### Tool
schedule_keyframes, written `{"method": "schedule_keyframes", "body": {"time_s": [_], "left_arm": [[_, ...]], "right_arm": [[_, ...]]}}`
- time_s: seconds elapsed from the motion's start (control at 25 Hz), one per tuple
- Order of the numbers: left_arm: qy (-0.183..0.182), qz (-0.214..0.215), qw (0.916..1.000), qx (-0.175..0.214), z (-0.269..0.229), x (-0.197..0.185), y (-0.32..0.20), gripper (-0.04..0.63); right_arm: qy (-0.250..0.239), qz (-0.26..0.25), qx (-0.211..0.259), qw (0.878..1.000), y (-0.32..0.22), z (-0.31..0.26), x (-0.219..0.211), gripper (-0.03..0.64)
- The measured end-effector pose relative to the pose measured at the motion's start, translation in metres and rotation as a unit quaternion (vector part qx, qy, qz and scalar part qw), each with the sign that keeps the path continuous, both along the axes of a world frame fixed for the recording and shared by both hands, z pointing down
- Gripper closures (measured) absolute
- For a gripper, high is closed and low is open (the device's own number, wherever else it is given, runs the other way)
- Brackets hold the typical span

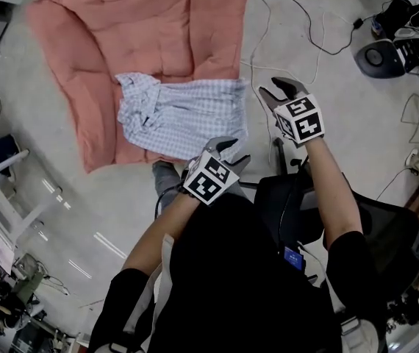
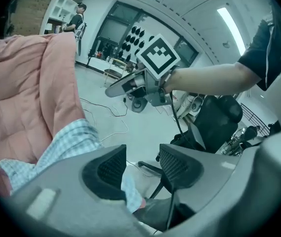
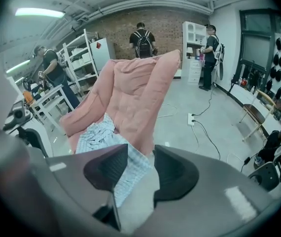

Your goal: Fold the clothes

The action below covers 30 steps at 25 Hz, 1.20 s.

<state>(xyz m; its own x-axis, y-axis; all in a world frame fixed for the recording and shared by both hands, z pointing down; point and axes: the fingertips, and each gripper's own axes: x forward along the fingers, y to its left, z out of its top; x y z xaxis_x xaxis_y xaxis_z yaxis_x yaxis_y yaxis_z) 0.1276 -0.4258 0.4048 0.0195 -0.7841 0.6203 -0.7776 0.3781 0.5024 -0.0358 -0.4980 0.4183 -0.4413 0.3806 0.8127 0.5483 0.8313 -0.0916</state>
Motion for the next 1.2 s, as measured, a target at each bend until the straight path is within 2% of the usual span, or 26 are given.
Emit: {"method": "schedule_keyframes", "body": {"time_s": [0.28, 0.56, 0.68, 0.84, 1.0, 1.2], "left_arm": [[-0.002, -0.069, 0.9973, -0.026, 0.013, -0.036, 0.087, 0.382], [0.014, -0.093, 0.9949, -0.037, 0.031, -0.059, 0.185, 0.391], [0.015, -0.090, 0.9945, -0.051, 0.042, -0.075, 0.236, 0.403], [0.008, -0.065, 0.9946, -0.081, 0.055, -0.091, 0.302, 0.410], [-0.018, -0.033, 0.9927, -0.115, 0.071, -0.112, 0.361, 0.410], [-0.010, -0.033, 0.9907, -0.132, 0.103, -0.131, 0.401, 0.410]], "right_arm": [[-0.008, -0.043, 0.016, 0.999, 0.064, 0.005, -0.009, 0.457], [0.004, -0.020, 0.002, 1.000, 0.143, 0.017, -0.004, 0.464], [0.010, 0.006, -0.008, 1.000, 0.176, 0.025, 0.000, 0.475], [0.032, 0.038, -0.020, 0.999, 0.225, 0.047, 0.019, 0.480], [0.054, 0.062, -0.032, 0.996, 0.277, 0.076, 0.034, 0.480], [0.066, 0.081, -0.047, 0.993, 0.319, 0.099, 0.042, 0.482]]}}
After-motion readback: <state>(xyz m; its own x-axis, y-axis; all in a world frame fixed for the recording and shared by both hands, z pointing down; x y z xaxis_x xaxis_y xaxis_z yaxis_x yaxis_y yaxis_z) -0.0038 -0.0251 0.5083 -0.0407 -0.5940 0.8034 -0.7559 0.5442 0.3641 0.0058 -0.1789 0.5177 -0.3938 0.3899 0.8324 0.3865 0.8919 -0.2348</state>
